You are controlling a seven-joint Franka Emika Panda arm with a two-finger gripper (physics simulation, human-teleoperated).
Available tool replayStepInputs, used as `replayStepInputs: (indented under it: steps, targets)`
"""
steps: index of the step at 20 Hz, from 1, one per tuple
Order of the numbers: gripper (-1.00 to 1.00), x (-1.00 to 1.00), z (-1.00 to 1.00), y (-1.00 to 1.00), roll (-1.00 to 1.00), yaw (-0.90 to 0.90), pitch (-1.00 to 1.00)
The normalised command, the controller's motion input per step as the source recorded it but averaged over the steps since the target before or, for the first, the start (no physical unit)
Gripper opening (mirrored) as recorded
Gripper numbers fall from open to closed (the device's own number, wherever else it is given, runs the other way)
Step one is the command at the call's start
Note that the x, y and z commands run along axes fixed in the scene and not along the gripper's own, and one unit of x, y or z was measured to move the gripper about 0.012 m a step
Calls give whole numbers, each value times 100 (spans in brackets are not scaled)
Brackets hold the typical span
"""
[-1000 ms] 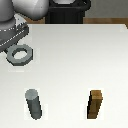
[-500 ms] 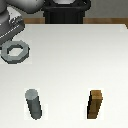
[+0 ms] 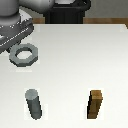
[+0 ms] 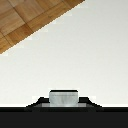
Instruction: Put the loop with the handle onto the peg.
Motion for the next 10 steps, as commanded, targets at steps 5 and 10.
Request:
replayStepInputs:
  steps: [5, 10]
  targets:
    - [-100, 100, 4, 0, 0, 0, 0]
    - [-100, 0, 40, 0, 0, 0, 0]
